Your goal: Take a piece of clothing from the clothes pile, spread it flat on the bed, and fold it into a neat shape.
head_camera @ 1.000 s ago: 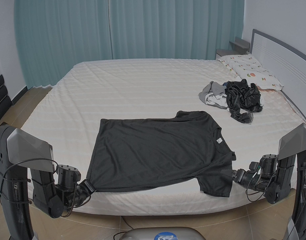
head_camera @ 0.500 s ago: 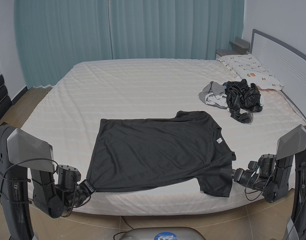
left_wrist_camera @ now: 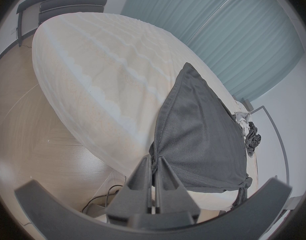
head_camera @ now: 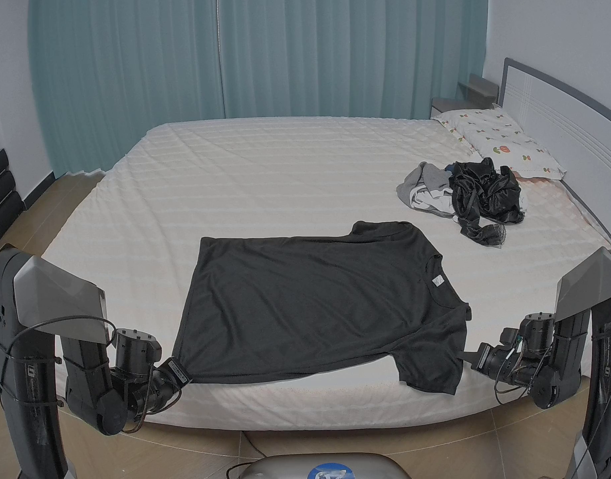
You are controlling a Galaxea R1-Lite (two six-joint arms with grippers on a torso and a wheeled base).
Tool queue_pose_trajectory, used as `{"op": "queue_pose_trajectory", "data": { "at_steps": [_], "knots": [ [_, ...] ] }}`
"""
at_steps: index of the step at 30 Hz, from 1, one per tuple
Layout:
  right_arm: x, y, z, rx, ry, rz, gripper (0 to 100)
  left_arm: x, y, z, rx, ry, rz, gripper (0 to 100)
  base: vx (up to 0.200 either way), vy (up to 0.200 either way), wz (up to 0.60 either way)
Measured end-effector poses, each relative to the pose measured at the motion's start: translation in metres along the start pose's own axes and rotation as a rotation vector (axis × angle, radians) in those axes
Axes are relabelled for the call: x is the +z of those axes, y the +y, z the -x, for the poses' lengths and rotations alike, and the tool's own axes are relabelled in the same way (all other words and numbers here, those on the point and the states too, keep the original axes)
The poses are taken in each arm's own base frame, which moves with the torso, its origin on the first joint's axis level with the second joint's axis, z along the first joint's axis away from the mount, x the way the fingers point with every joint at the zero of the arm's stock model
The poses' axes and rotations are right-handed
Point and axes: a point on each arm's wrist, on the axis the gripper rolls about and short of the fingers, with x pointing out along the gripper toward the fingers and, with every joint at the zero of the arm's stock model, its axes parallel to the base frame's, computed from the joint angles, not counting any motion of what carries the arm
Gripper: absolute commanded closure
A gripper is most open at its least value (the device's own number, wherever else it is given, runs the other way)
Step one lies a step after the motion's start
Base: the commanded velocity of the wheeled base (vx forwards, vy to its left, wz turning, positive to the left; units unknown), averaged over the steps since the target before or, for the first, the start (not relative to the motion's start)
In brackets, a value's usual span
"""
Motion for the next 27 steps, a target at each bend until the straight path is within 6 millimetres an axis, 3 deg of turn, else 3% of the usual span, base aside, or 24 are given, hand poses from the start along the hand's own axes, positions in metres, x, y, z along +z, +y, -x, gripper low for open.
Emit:
{"op": "queue_pose_trajectory", "data": {
  "at_steps": [16,27],
  "knots": [
    [-0.019,0.002,0.052,-0.077,0.087,0.072,100,0.011,-0.001,0.006,-0.009,-0.045,-0.034,100,0.0,0.0,0.0],
    [-0.025,0.007,0.062,-0.078,0.112,0.115,100,0.009,0.006,0.017,0.035,-0.048,-0.149,100,0.0,0.0,0.0]
  ]
}}
